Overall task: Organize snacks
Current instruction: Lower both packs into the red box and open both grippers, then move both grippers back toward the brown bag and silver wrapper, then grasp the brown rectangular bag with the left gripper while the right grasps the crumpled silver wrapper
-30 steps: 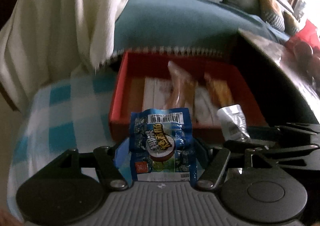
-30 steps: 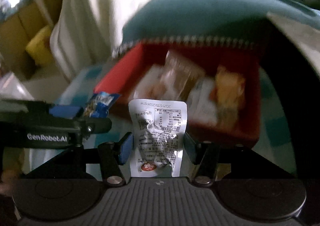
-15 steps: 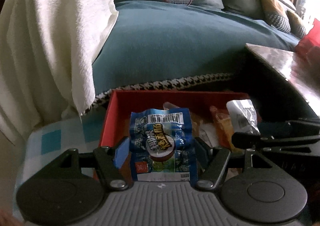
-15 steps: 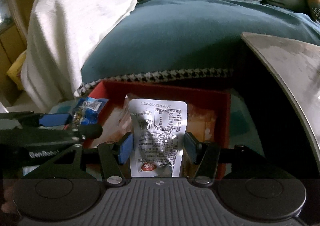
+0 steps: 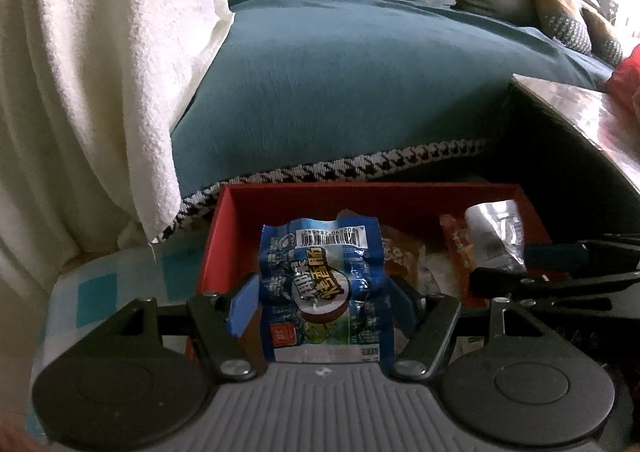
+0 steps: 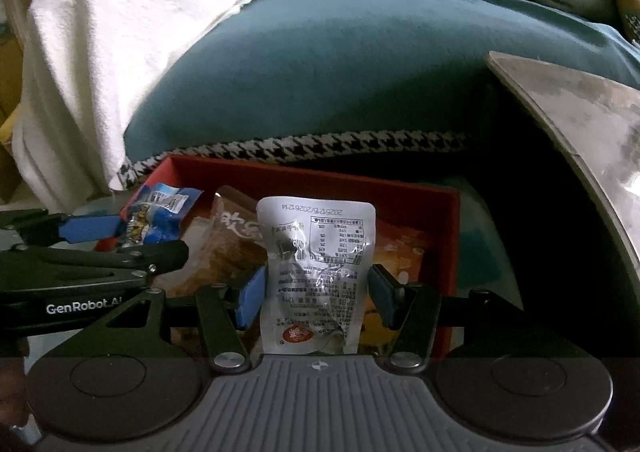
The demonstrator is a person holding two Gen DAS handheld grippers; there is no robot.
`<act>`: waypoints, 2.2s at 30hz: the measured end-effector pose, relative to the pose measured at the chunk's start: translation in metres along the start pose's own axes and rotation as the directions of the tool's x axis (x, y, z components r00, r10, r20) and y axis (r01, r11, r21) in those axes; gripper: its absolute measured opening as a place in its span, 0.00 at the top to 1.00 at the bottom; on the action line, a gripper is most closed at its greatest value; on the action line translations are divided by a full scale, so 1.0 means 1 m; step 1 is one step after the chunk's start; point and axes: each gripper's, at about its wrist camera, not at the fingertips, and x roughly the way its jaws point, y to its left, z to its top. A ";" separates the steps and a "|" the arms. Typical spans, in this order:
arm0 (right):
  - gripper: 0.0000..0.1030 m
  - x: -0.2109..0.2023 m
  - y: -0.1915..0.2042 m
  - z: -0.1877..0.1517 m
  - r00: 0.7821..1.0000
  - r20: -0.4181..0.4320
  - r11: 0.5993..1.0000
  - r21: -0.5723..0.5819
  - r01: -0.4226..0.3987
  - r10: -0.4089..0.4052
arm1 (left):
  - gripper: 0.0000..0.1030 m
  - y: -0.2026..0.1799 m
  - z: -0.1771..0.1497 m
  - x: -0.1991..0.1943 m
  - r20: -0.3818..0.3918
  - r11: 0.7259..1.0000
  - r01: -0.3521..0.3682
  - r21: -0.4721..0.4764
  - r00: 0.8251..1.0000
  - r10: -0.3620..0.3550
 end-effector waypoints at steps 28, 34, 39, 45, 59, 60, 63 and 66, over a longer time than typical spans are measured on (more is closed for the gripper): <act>0.25 -0.039 -0.016 -0.006 0.999 0.048 0.997 0.071 0.005 -0.009 | 0.25 -0.010 -0.003 -0.025 0.049 0.999 -0.002 0.052 0.999 0.000; 0.20 -0.067 -0.023 -0.030 0.999 0.035 0.996 0.093 0.012 -0.015 | 0.24 -0.024 -0.016 -0.044 0.049 0.996 0.038 0.075 0.998 -0.042; 0.14 -0.083 -0.032 -0.057 1.000 -0.004 0.991 0.129 0.027 -0.026 | 0.24 -0.038 -0.036 -0.054 0.005 0.991 0.087 0.098 0.996 -0.088; 0.11 -0.087 -0.054 -0.079 0.998 -0.048 0.974 0.221 0.045 -0.036 | 0.24 -0.064 -0.070 -0.054 -0.115 0.977 0.185 0.108 0.978 -0.173; 0.07 -0.106 -0.073 -0.078 0.991 0.049 0.940 0.314 -0.132 0.123 | 0.23 -0.142 -0.115 -0.013 -0.305 0.983 0.185 -0.021 0.935 -0.182; 0.07 -0.106 -0.073 -0.077 0.990 0.053 0.940 0.311 -0.139 0.128 | 0.22 -0.148 -0.117 -0.013 -0.287 0.987 0.160 0.005 0.946 -0.151; 0.07 -0.108 -0.073 -0.076 0.988 0.054 0.940 0.307 -0.151 0.141 | 0.16 -0.162 -0.120 -0.007 -0.262 0.993 0.098 0.065 0.962 -0.078; 0.06 -0.108 -0.073 -0.078 0.988 0.047 0.940 0.303 -0.156 0.149 | 0.15 -0.166 -0.121 -0.006 -0.254 0.994 0.069 0.087 0.966 -0.045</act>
